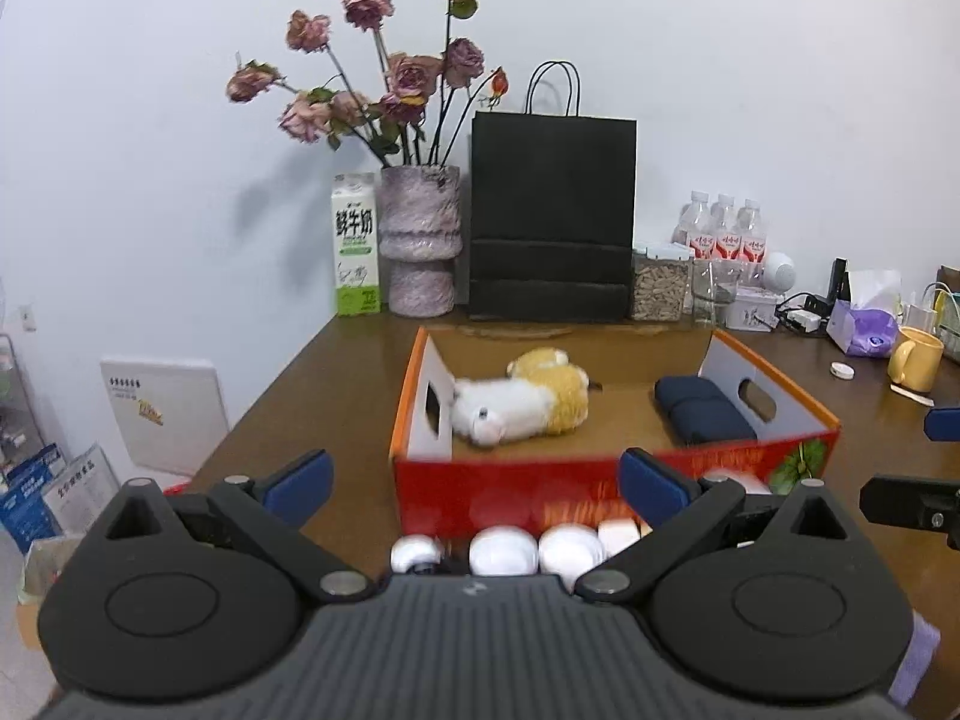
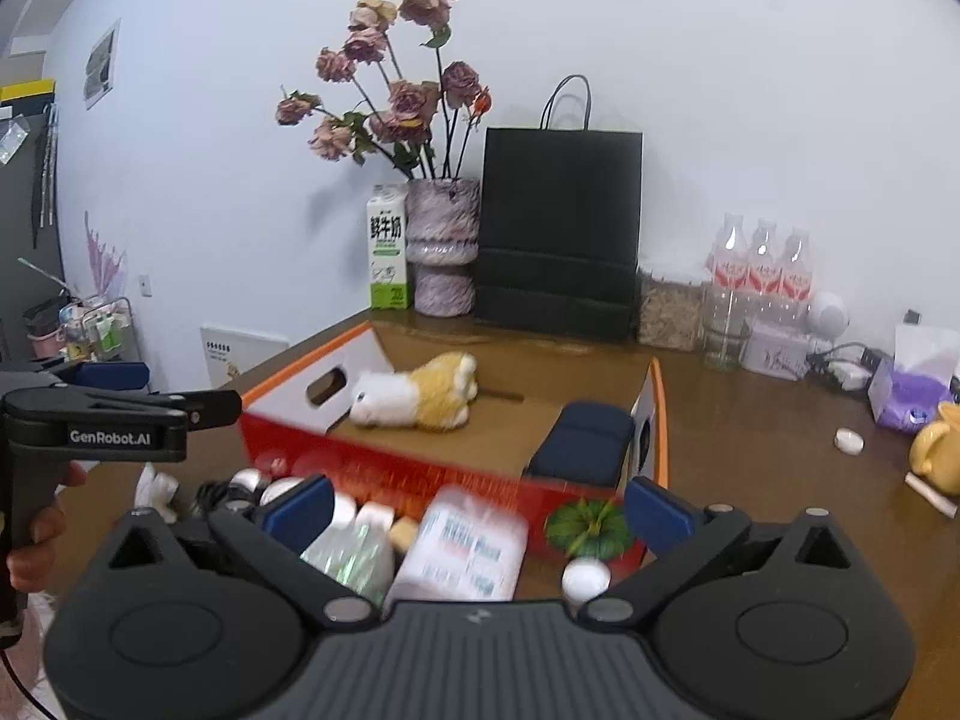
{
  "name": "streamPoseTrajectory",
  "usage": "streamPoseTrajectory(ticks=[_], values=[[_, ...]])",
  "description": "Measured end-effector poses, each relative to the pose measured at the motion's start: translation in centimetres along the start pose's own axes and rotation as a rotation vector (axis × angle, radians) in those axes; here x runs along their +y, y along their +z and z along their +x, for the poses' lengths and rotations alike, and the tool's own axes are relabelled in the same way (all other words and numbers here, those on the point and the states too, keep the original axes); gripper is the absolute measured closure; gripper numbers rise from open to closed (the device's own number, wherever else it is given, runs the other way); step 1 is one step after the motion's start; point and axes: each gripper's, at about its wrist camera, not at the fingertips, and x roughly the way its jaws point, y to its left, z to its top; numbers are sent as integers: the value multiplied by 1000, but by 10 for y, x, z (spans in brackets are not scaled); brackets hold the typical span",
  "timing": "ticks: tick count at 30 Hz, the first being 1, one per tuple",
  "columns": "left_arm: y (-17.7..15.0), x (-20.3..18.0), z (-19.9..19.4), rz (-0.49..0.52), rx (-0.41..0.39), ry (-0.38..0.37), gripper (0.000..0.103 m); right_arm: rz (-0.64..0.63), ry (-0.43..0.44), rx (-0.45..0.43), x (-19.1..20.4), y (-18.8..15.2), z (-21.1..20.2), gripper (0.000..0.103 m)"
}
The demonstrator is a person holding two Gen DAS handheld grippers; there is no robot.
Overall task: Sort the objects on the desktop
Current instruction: 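Grasp the red rose with the left gripper while the right grasps the purple cloth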
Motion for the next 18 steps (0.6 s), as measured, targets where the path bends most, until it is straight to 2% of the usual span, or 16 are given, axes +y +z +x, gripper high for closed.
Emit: streamPoseTrajectory(ticks=[7, 13, 18], values=[[-41, 0, -22, -14, 18, 47, 0, 10, -14, 12, 14, -46, -16, 0], [-69, 13, -33, -61, 59, 83, 0, 34, -73, 49, 20, -89, -21, 0], [-74, 14, -23, -47, 111, 85, 0, 49, -78, 77, 16, -94, -12, 0]])
